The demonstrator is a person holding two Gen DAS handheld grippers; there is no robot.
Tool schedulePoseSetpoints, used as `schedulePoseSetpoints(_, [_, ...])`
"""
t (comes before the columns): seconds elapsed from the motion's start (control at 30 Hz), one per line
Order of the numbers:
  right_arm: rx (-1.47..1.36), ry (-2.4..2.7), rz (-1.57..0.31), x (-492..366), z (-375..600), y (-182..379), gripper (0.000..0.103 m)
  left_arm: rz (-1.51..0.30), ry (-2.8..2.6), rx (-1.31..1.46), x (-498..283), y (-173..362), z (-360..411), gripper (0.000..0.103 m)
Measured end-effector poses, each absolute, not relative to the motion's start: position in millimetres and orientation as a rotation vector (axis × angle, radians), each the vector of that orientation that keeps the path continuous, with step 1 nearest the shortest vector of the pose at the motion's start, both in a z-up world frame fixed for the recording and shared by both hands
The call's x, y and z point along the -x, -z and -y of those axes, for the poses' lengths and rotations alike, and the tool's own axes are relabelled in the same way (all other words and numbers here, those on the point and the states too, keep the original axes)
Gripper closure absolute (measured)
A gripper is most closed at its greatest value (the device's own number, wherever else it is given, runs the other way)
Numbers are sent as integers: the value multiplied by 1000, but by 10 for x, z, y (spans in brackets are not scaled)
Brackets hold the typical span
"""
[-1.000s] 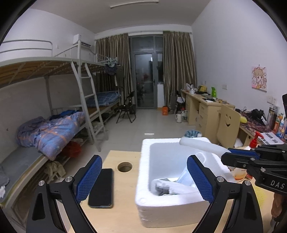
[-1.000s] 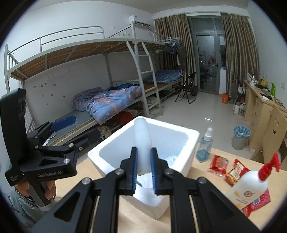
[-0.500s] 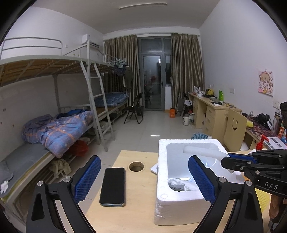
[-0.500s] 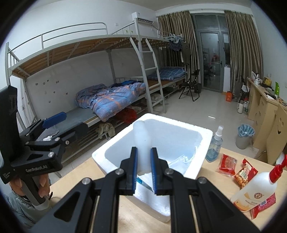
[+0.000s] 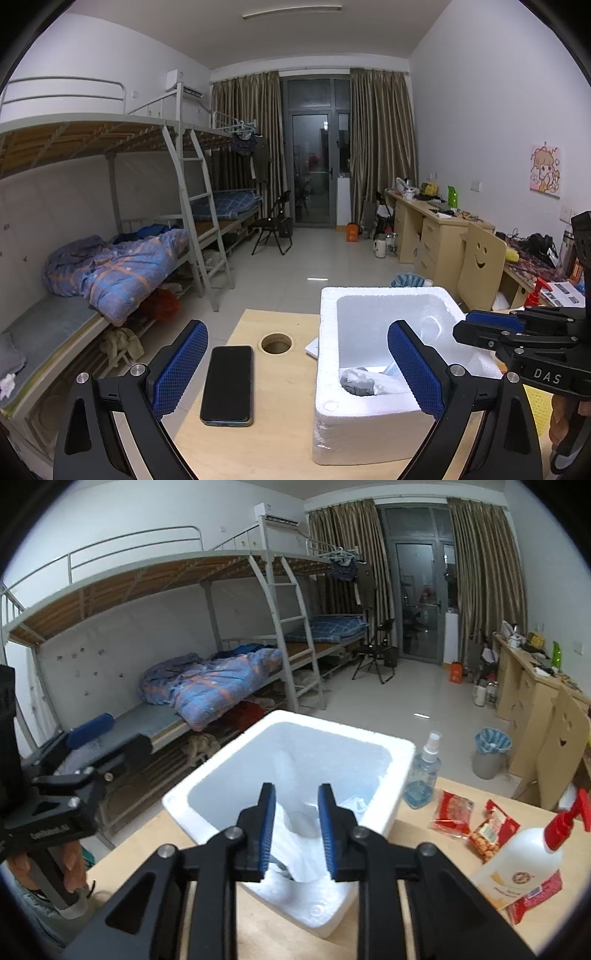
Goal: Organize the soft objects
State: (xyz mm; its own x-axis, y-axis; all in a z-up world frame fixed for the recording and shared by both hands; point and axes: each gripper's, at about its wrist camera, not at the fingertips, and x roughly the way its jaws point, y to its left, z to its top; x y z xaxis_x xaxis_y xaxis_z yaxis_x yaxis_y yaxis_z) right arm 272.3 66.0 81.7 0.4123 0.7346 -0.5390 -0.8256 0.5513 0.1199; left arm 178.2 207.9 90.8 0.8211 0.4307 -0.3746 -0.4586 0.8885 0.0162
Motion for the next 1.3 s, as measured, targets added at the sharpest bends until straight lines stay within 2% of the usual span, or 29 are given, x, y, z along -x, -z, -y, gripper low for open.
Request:
schedulePoseSetpoints(0.1, [160,-988,-590,-2740,-637,-816,50,-383,-470,69,-1819,-929,-2014,5])
schedulePoseSetpoints(0.27, [153,-983,-583,-2735,-612,-832,37,-380,-472,69,-1812,-937,-1992,5])
schedulePoseSetpoints(0.43, [153,-984,-572,-2703,-602,-854,36,-379,-472,70,-1806,-950,-1988,5])
schedulePoseSetpoints(0.57, [165,-977,-559,-2660,-599,-884,29,-379,-474,72,-1800,-960,-1980,5])
schedulePoseSetpoints(0.93, [150,-952,-529,-2516,-357,-1007,24,-352,-458,91,-1676,-1077,-1856,5])
schedulePoseSetpoints(1.03, [148,-931,-518,-2478,-226,-1039,23,-347,-450,101,-1600,-1099,-1813,0])
schedulePoseSetpoints(1.1, [149,-923,-505,-2430,-112,-1045,12,-344,-443,100,-1543,-1116,-1769,0])
schedulePoseSetpoints(1.17, [140,-907,-486,-2377,41,-1053,6,-336,-438,102,-1460,-1122,-1728,0])
schedulePoseSetpoints(1.3, [91,-867,-477,-2348,334,-1055,2,-338,-425,109,-1361,-1124,-1637,0])
